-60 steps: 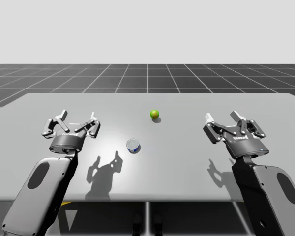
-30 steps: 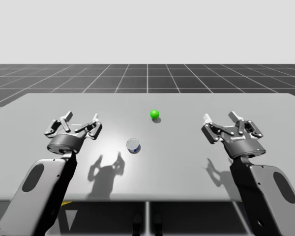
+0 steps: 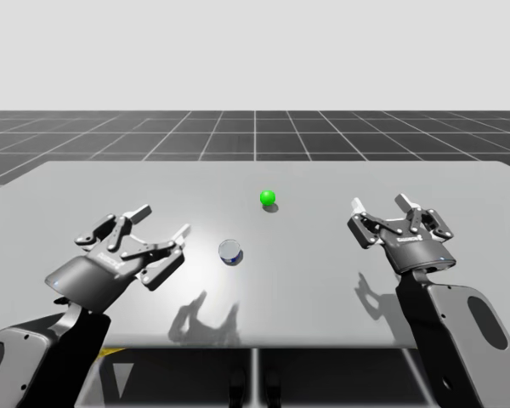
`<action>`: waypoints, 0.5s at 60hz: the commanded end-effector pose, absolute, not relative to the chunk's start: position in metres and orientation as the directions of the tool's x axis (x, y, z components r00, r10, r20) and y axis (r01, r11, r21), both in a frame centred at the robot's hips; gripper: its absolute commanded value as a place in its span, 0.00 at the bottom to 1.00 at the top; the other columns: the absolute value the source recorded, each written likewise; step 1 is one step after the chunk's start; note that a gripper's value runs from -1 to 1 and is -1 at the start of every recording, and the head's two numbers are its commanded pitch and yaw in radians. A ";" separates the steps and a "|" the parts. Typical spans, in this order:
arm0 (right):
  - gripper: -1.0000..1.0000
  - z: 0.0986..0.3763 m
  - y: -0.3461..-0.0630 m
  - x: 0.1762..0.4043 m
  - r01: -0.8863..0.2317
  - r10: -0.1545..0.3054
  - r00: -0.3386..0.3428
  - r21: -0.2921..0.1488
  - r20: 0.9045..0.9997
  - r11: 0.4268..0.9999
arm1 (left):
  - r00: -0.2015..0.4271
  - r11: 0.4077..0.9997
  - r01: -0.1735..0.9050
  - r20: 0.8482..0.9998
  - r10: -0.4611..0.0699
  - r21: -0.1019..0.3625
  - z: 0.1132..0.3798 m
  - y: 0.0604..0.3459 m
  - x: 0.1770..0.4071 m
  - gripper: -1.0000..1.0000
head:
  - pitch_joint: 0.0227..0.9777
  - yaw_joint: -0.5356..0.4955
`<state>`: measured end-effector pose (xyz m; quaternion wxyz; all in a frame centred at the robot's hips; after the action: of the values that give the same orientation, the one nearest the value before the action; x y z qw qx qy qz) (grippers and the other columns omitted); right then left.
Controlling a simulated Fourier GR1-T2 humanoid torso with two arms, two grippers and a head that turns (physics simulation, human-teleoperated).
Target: Watch the red light. When it turns green, pick up the object.
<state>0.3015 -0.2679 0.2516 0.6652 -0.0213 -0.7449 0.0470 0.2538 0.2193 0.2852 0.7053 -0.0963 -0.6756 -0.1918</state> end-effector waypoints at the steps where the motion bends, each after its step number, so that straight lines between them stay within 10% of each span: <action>1: 0.00 0.251 -0.269 0.302 -0.028 0.100 -0.117 -0.104 0.988 0.994 | 0.044 0.838 0.538 0.990 -0.134 0.089 0.273 0.209 0.234 0.00 | 0.85 0.64; 30: 0.00 0.252 -0.269 0.301 -0.022 0.107 -0.133 -0.111 0.985 0.994 | 0.195 0.795 0.601 0.949 -0.248 0.085 0.210 0.195 0.244 0.00 | 0.85 0.65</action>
<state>0.3012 -0.2692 0.2520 0.6593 -0.0276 -0.7497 0.0489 0.2400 0.2021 0.2302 0.7414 -0.1538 -0.5944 -0.2710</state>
